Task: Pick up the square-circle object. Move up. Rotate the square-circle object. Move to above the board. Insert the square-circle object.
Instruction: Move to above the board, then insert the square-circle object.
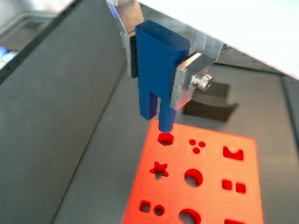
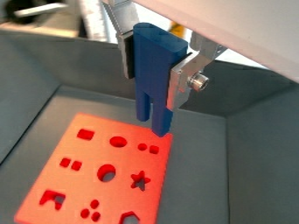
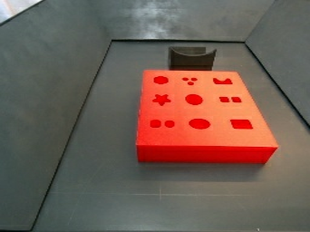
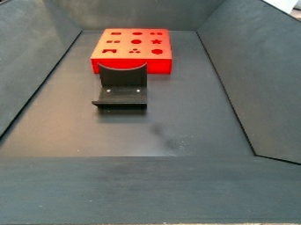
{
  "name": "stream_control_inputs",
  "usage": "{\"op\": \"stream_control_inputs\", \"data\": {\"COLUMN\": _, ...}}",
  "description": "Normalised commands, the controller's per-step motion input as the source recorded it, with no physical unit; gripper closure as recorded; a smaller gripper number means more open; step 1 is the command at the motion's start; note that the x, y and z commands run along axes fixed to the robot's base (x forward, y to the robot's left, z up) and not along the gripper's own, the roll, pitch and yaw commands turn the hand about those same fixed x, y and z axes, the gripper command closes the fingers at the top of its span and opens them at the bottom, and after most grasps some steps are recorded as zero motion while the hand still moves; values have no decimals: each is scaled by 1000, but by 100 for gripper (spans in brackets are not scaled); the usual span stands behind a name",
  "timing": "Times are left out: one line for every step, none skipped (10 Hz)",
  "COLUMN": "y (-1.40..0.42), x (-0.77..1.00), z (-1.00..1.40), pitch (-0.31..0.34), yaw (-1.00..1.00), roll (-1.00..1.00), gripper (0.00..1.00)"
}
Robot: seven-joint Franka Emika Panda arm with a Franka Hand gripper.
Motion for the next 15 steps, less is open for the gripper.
{"op": "stream_control_inputs", "data": {"y": -51, "x": 64, "z": 20, "pitch": 125, "yaw": 1000, "roll": 93, "gripper": 100}}
{"op": "stream_control_inputs", "data": {"y": -42, "x": 65, "z": 19, "pitch": 143, "yaw": 1000, "roll": 107, "gripper": 100}}
{"op": "stream_control_inputs", "data": {"y": -34, "x": 67, "z": 21, "pitch": 178, "yaw": 1000, "roll": 135, "gripper": 100}}
{"op": "stream_control_inputs", "data": {"y": -32, "x": 70, "z": 21, "pitch": 197, "yaw": 1000, "roll": 153, "gripper": 100}}
{"op": "stream_control_inputs", "data": {"y": -35, "x": 82, "z": 14, "pitch": 212, "yaw": 842, "roll": 178, "gripper": 100}}
{"op": "stream_control_inputs", "data": {"y": -35, "x": 90, "z": 15, "pitch": 194, "yaw": 562, "roll": 174, "gripper": 100}}
{"op": "stream_control_inputs", "data": {"y": -36, "x": 97, "z": 12, "pitch": 159, "yaw": 267, "roll": 163, "gripper": 100}}
{"op": "stream_control_inputs", "data": {"y": -497, "x": 171, "z": -1000, "pitch": -89, "yaw": 0, "roll": 0, "gripper": 100}}
{"op": "stream_control_inputs", "data": {"y": -123, "x": 323, "z": -911, "pitch": -179, "yaw": -26, "roll": -4, "gripper": 100}}
{"op": "stream_control_inputs", "data": {"y": -11, "x": 274, "z": -749, "pitch": -230, "yaw": -94, "roll": -9, "gripper": 100}}
{"op": "stream_control_inputs", "data": {"y": 0, "x": 306, "z": -757, "pitch": -147, "yaw": 0, "roll": 0, "gripper": 100}}
{"op": "stream_control_inputs", "data": {"y": -20, "x": 300, "z": -823, "pitch": -107, "yaw": 0, "roll": 30, "gripper": 100}}
{"op": "stream_control_inputs", "data": {"y": -97, "x": 209, "z": -894, "pitch": -167, "yaw": 29, "roll": 30, "gripper": 100}}
{"op": "stream_control_inputs", "data": {"y": -191, "x": 163, "z": -871, "pitch": -176, "yaw": 120, "roll": 60, "gripper": 100}}
{"op": "stream_control_inputs", "data": {"y": -151, "x": 163, "z": -857, "pitch": -176, "yaw": 149, "roll": 67, "gripper": 100}}
